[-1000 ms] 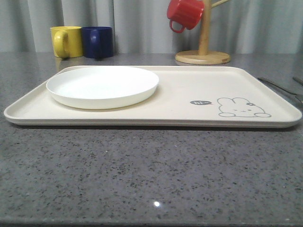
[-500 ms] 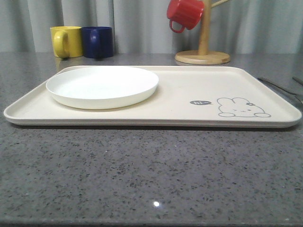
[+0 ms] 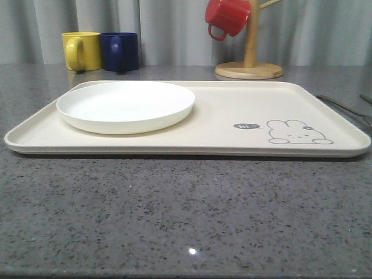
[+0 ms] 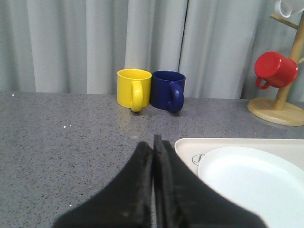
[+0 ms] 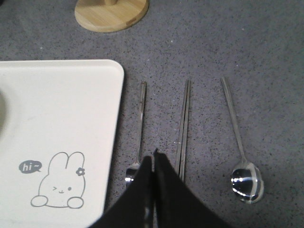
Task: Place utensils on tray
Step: 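Move the right gripper down over the silver fork, then grasp the fork with the right gripper and lift it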
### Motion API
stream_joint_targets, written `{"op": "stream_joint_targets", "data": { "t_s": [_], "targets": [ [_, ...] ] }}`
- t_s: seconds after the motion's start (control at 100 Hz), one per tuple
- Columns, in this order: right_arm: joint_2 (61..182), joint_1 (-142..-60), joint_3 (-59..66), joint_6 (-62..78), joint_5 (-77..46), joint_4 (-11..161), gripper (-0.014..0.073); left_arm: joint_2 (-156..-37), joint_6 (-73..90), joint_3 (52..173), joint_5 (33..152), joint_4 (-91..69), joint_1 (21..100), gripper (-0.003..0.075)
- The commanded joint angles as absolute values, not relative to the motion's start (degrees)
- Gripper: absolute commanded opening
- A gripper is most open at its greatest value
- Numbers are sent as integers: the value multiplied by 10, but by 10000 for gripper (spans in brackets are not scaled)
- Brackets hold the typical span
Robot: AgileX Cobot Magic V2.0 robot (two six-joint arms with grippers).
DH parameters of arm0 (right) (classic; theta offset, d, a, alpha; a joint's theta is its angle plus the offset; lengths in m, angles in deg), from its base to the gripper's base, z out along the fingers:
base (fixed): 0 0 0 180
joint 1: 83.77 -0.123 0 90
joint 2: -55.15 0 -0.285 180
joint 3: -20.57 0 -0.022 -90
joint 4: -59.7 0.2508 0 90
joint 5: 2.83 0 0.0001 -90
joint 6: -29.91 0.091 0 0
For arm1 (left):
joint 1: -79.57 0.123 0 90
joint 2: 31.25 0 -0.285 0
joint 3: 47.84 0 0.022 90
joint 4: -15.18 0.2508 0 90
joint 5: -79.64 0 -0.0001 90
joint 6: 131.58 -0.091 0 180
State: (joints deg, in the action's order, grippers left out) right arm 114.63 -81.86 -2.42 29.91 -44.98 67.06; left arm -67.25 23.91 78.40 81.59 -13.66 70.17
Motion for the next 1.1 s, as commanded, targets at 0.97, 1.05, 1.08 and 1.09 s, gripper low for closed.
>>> {"op": "stream_joint_targets", "data": {
  "t_s": [0.97,1.05,1.08,1.09],
  "targets": [
    [1396,-864,1,283,-327,713,434,-675,238,799,774,-142,699,-17],
    [1408,-864,1,283,-321,713,434,-675,238,799,774,-142,699,-17],
    [1412,-864,1,283,-319,713,434,-675,238,799,774,-142,699,-17],
    [1413,-864,1,283,-319,713,434,-675,238,799,774,-142,699,-17]
  ]
}}
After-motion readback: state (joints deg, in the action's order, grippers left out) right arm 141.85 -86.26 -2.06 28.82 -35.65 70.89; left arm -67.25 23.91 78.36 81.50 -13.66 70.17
